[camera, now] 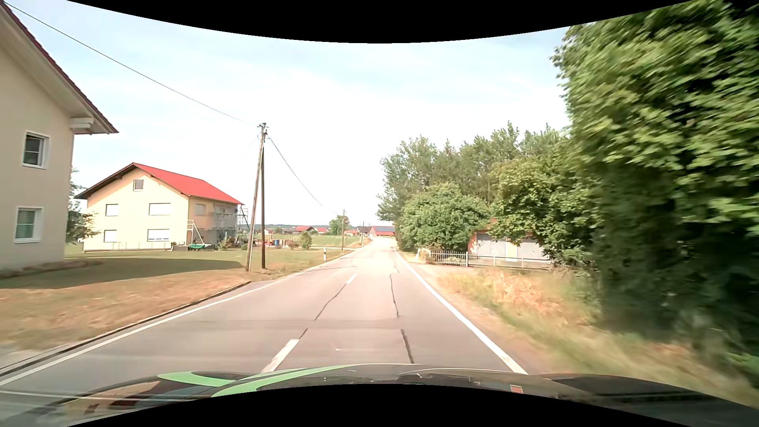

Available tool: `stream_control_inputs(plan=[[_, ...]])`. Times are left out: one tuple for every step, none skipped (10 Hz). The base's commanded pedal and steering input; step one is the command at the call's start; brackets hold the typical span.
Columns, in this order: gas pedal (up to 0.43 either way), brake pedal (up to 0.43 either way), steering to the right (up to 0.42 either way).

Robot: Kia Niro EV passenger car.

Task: Follow the waypoints while adhering to traffic rules and regulations

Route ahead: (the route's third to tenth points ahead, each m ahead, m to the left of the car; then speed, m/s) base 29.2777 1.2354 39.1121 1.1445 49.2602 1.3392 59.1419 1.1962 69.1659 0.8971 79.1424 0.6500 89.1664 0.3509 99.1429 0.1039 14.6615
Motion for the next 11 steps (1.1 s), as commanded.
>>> stream_control_inputs(plan=[[0.11,0.0,0.005],[0.11,0.0,0.004],[0.11,0.0,0.003],[0.11,0.0,0.003],[0.11,0.0,0.001],[0.11,0.0,-0.001],[0.11,0.0,-0.001],[0.118,0.0,-0.001],[0.118,0.0,-0.001],[0.118,0.0,-0.001],[0.118,0.0,-0.001]])
